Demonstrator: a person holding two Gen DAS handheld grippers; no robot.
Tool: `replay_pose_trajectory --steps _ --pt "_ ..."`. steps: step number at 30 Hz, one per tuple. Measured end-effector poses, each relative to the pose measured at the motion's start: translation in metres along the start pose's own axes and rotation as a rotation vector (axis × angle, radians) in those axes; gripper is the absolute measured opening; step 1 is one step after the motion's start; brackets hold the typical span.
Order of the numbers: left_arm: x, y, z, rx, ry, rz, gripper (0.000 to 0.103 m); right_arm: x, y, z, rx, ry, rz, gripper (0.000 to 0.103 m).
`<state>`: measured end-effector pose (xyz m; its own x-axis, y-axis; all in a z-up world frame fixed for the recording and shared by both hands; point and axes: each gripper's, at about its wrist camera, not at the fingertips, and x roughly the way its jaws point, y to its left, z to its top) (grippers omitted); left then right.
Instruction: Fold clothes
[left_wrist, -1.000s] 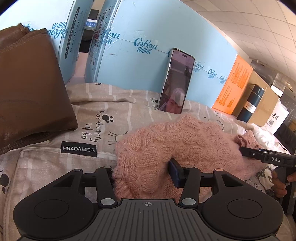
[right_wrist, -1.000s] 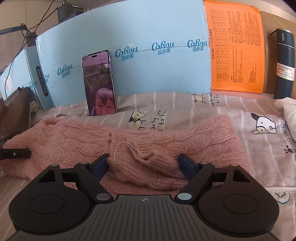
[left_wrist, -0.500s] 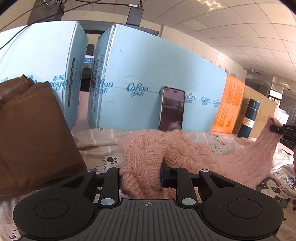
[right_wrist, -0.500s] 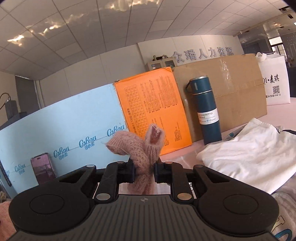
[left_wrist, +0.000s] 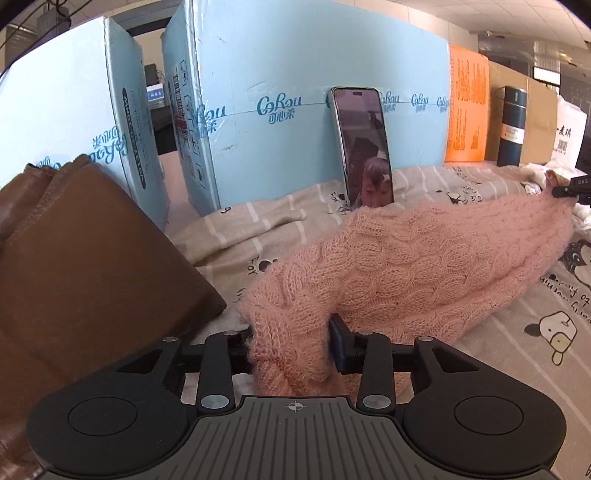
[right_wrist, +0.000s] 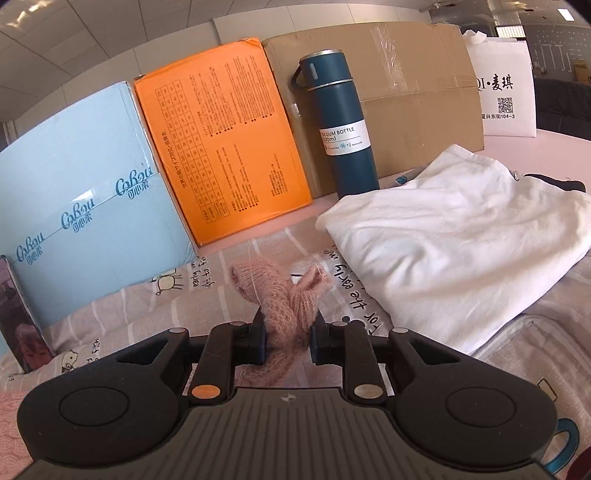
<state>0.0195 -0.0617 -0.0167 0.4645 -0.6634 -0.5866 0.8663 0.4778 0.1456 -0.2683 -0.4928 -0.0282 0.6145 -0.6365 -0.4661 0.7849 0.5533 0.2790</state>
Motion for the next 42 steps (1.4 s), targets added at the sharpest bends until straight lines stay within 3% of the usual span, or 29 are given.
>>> replay_pose_trajectory --steps 3,5,6,7,8,13,15,16,19,22,25,26,28,29,30,32,34,37,42 --pt "-0.019 0.002 0.006 0.116 0.016 0.081 0.057 0.006 0.000 -0.003 -0.023 0.006 -0.043 0.031" --pt "-0.033 0.006 0.012 0.178 0.018 0.128 0.063 0.003 0.000 0.000 -0.030 -0.022 -0.062 0.046" --pt "-0.038 0.008 0.016 0.199 0.006 0.114 0.070 0.000 0.000 0.000 -0.039 -0.048 -0.069 0.050" --pt "-0.044 0.011 0.021 0.215 -0.012 0.085 0.078 -0.004 0.001 0.001 -0.050 -0.077 -0.075 0.054" --pt "-0.044 0.010 0.027 0.217 -0.029 0.043 0.080 -0.010 0.001 0.003 -0.065 -0.114 -0.077 0.056" --pt "-0.014 -0.011 0.054 0.218 -0.083 -0.185 0.080 -0.036 -0.006 0.011 -0.066 -0.264 -0.100 0.066" --pt "0.007 -0.019 0.063 0.204 -0.087 -0.279 0.080 -0.047 -0.017 0.014 -0.013 -0.290 -0.044 0.074" --pt "0.020 -0.021 0.065 0.179 -0.080 -0.319 0.080 -0.049 -0.023 0.014 0.020 -0.282 0.011 0.084" --pt "0.048 -0.025 0.065 0.128 -0.066 -0.373 0.080 -0.046 -0.041 0.019 0.136 -0.168 0.259 0.087" --pt "0.067 -0.024 0.065 0.090 -0.029 -0.390 0.080 -0.023 -0.042 0.018 0.143 0.032 0.428 0.090" --pt "0.075 -0.023 0.062 0.076 -0.002 -0.423 0.079 0.003 -0.026 0.008 0.072 0.229 0.430 0.092" --pt "0.075 -0.024 0.061 0.085 -0.002 -0.429 0.079 0.005 -0.021 0.005 0.044 0.228 0.375 0.090" --pt "0.073 -0.025 0.059 0.112 -0.014 -0.438 0.075 0.005 -0.017 0.002 0.020 0.214 0.328 0.090" --pt "0.071 -0.026 0.058 0.128 -0.026 -0.444 0.069 0.003 -0.016 0.001 0.020 0.203 0.327 0.090" --pt "0.067 -0.028 0.057 0.148 -0.037 -0.448 0.057 0.001 -0.014 0.001 0.011 0.192 0.332 0.091" --pt "0.059 -0.034 0.053 0.210 -0.069 -0.425 0.047 -0.007 0.004 -0.002 -0.085 0.175 0.400 0.091" --pt "0.048 -0.040 0.046 0.274 -0.108 -0.401 0.026 -0.016 0.022 -0.004 -0.182 0.157 0.467 0.091" --pt "0.030 -0.044 0.037 0.314 -0.175 -0.390 0.018 -0.029 0.050 -0.008 -0.327 0.128 0.567 0.091" --pt "-0.006 -0.053 0.025 0.362 -0.277 -0.389 0.017 -0.051 0.096 -0.015 -0.572 0.081 0.731 0.092"
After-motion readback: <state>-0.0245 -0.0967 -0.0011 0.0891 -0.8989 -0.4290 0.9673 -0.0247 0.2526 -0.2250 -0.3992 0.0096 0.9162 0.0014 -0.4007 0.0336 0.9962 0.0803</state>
